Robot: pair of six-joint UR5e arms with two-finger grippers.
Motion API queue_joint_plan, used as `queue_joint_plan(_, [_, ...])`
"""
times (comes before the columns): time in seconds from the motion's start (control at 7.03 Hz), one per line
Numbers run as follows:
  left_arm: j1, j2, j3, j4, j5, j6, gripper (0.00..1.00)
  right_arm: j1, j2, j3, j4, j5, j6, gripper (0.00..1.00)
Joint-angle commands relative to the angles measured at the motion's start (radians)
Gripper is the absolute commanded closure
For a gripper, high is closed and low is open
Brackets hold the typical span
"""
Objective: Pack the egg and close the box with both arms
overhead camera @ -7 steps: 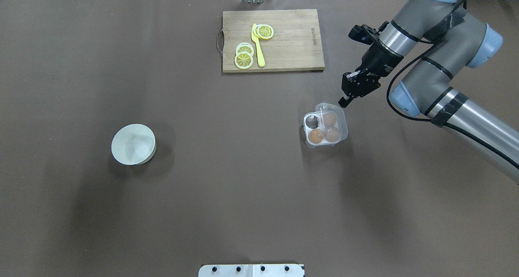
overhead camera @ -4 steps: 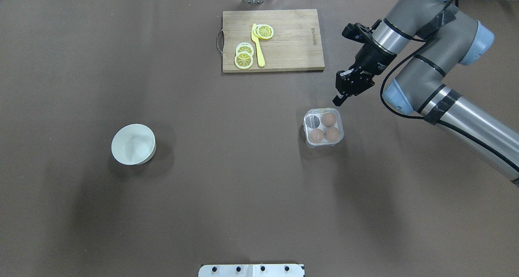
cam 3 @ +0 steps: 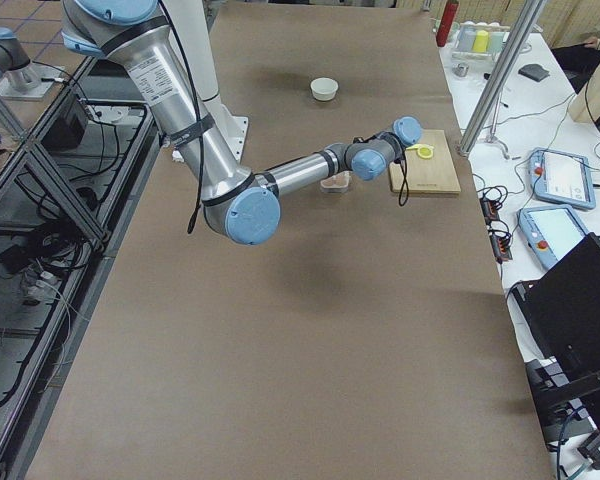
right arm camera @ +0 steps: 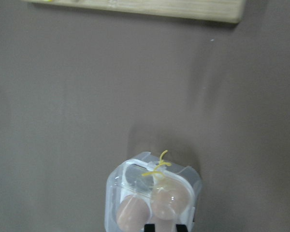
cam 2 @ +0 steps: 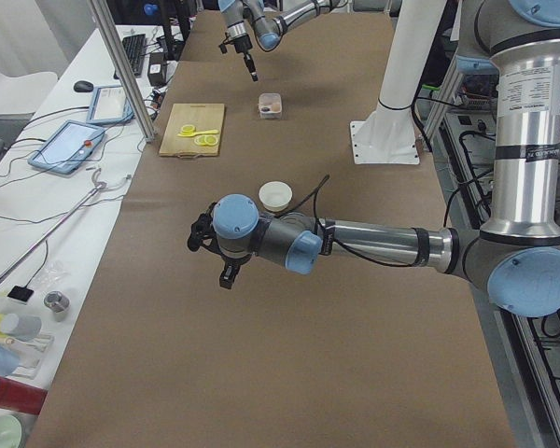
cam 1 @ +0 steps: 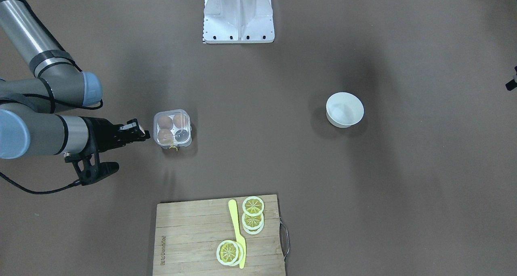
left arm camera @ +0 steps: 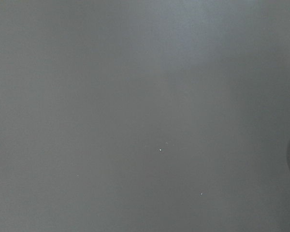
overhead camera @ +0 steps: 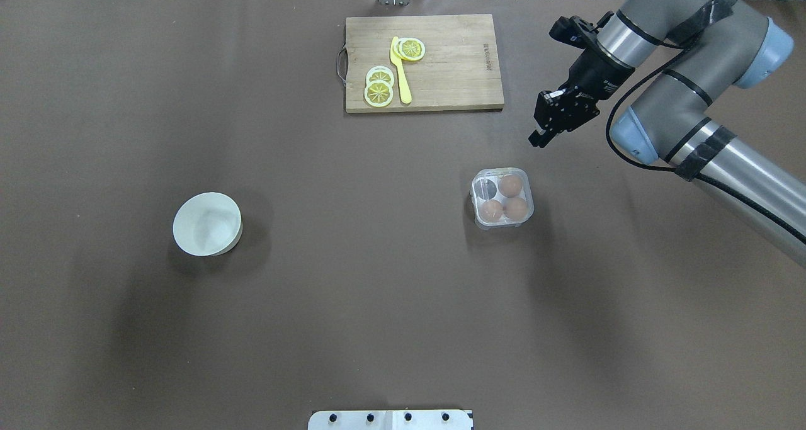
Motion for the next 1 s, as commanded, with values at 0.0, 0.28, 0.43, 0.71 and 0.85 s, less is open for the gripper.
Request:
queue_joint_plan(0.0, [0.000, -0.003, -0.001, 0.004, 0.000, 0.000, 0.03, 0.054, -0.050, 0.004, 0.003, -0.011, -0.030, 0.48])
queue_joint_plan(0.28, [0.000, -0.003, 0.000, 0.004, 0.002, 0.000, 0.02, 0.107, -0.114, 0.013, 0.020, -0.049, -0.054, 0.10])
queue_joint_plan(0.43, [0.002, -0.003, 0.002, 0.004, 0.000, 0.000, 0.02, 0.138, -0.159, 0.013, 0.067, -0.060, -0.054, 0.01])
queue_joint_plan(0.71, [0.002, -0.003, 0.000, 0.004, 0.002, 0.000, 0.02, 0.201, -0.220, 0.020, 0.077, -0.116, -0.079, 0.01])
queue_joint_plan(0.85, [0.002, -0.004, 0.002, 0.004, 0.003, 0.002, 0.02, 0.248, -0.259, 0.021, 0.074, -0.121, -0.149, 0.00])
